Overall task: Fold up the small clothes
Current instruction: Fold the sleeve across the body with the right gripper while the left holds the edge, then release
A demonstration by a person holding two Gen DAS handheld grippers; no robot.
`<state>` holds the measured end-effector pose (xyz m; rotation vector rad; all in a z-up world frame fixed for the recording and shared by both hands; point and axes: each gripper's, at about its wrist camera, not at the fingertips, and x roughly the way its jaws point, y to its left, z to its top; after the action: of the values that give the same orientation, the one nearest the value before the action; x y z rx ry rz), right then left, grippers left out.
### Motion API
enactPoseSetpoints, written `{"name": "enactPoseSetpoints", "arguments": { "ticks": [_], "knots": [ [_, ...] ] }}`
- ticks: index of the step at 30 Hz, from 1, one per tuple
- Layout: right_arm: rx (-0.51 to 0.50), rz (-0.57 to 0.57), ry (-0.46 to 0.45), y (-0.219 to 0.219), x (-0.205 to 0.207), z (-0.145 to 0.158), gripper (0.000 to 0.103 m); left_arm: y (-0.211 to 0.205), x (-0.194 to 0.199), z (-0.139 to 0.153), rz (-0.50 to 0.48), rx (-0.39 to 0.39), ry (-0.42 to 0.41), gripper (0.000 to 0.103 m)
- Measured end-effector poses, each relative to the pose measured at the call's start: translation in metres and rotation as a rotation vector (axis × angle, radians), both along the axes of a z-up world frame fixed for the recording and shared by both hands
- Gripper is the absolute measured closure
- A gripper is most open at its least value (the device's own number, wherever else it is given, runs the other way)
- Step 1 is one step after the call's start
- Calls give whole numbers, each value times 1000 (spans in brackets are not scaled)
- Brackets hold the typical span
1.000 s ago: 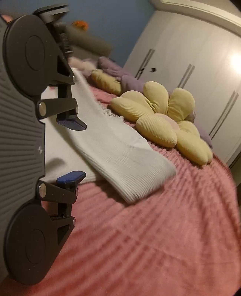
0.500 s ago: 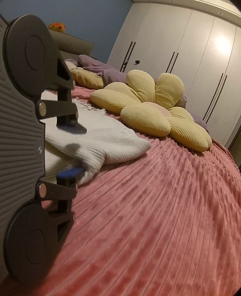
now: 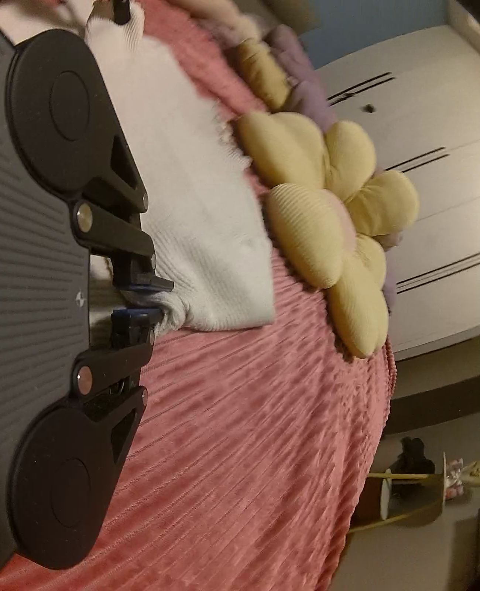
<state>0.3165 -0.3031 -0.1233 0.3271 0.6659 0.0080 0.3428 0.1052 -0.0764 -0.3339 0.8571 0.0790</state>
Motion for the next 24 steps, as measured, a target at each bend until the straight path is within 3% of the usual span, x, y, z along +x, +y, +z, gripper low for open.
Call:
{"name": "enactPoseSetpoints", "arguments": {
  "ticks": [4,7,11,18,22,24],
  "knots": [
    [-32,16,8,2,2,1,97,2,-3,-7,7,-8,9,94],
    [15,34,13,-1,-2,5,89,1,-3,-7,11,-11,5,94],
    [32,45,14,0,1,4,89,-1,-1,-1,9,5,-16,94],
    [-99,40,-56,15,-4,11,94,-6,-6,13,28,112,-144,94],
    [-110,56,-36,21,0,6,94,-5,-2,-4,37,216,-89,96],
    [-103,58,-23,19,1,4,94,3,-2,-10,71,215,-74,97]
  ]
}}
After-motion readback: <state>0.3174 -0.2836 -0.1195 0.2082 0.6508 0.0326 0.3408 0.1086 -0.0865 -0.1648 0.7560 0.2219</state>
